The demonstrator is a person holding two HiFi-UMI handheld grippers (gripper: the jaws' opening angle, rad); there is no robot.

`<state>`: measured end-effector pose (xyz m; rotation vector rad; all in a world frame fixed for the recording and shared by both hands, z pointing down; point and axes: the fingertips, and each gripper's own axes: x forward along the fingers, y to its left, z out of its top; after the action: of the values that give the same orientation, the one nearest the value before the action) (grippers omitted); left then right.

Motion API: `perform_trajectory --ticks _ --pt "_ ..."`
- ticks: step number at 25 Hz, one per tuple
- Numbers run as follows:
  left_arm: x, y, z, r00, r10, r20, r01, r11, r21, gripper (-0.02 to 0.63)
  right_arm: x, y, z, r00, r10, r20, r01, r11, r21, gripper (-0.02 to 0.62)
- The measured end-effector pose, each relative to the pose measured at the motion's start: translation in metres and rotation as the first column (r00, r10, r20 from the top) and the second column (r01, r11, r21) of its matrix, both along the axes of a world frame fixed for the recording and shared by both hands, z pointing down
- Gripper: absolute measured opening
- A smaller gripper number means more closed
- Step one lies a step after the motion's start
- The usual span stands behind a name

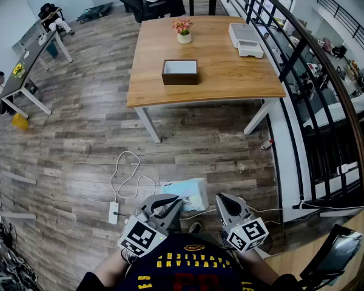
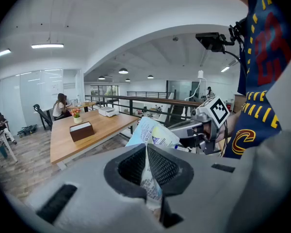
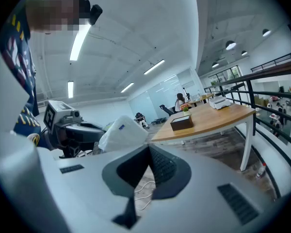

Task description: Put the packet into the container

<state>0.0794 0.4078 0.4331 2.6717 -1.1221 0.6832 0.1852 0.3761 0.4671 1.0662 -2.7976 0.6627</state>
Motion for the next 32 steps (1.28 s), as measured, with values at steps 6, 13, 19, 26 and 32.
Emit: perform_trajectory --ticks 6,13,19,26,32 --pt "0.016 0.050 -0.009 1.000 0.018 -0.008 -0.018 1.000 0.010 0.017 0.008 0.052 -0.005 1.000 0.016 0.000 -0.016 1.000 -0.022 0.011" --pt "0.004 0.082 -0.002 0.999 0.035 -0.015 -0.035 0.999 0.007 0.017 -0.005 0.082 -0.005 0.999 0.040 -0.034 -0.042 0.998 -0.043 0.011" --pt "-0.021 0.086 -0.004 1.000 -0.007 0.016 0.006 0.999 0.036 0.017 -0.035 0.093 -0.011 1.000 -0.011 -0.021 0.011 1.000 -0.024 0.011" --pt "-0.030 0.073 -0.015 0.996 -0.081 0.043 0.076 0.993 0.094 0.017 -0.034 0.083 -0.044 0.999 -0.036 0.000 0.035 0.990 0.138 0.013" --pt "-0.031 0.059 -0.024 0.996 -0.076 0.037 0.072 0.992 0.101 0.017 -0.034 0.074 -0.046 0.999 -0.032 0.009 0.031 0.991 0.133 0.153"
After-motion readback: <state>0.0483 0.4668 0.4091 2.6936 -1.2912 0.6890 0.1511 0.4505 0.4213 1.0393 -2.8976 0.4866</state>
